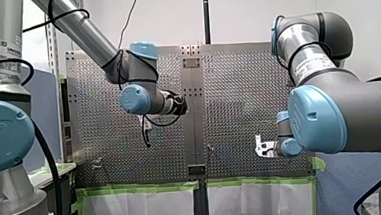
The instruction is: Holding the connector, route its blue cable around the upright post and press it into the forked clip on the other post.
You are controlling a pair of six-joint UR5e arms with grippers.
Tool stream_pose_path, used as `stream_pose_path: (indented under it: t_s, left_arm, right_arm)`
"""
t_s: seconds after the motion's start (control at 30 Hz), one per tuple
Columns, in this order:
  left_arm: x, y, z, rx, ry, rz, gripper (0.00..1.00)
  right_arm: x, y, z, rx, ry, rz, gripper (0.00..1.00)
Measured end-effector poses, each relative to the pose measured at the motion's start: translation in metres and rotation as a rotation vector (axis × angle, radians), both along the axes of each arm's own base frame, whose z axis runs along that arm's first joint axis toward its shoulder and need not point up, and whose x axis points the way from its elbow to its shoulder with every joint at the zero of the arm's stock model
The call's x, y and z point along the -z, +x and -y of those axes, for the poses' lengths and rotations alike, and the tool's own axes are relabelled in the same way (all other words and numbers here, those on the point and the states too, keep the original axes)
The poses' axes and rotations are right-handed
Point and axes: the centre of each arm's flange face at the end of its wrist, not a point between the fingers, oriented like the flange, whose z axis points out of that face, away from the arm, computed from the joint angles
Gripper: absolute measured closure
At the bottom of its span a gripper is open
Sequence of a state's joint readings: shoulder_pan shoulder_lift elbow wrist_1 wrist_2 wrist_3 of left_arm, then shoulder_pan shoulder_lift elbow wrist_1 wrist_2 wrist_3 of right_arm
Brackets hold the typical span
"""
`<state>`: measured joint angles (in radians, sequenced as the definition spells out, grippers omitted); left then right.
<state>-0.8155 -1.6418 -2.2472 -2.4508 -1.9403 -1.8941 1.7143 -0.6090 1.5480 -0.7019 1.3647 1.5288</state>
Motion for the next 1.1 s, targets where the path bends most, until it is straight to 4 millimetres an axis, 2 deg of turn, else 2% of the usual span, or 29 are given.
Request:
stream_pose_path:
  t_s: [0.23, 0.43, 0.73, 1.1]
  left_arm:
    - [-0.006, -0.006, -0.017, -0.018, -0.070, 0.026, 0.00]
    - [0.002, -0.005, -0.020, -0.026, -0.055, 0.046, 0.00]
    - [0.019, 0.001, -0.015, -0.027, -0.053, 0.060, 0.00]
    - [0.012, 0.008, -0.009, -0.029, -0.116, 0.122, 0.00]
  right_arm:
    - [-0.001, 0.006, -0.003, -0.026, 0.005, -0.011, 1.00]
    - [-0.009, 0.014, -0.007, -0.054, 0.010, -0.008, 1.00]
    - [-0.048, 0.028, -0.007, -0.071, -0.003, 0.003, 1.00]
    - [-0.106, 0.055, -0.017, -0.083, -0.018, 0.021, 1.00]
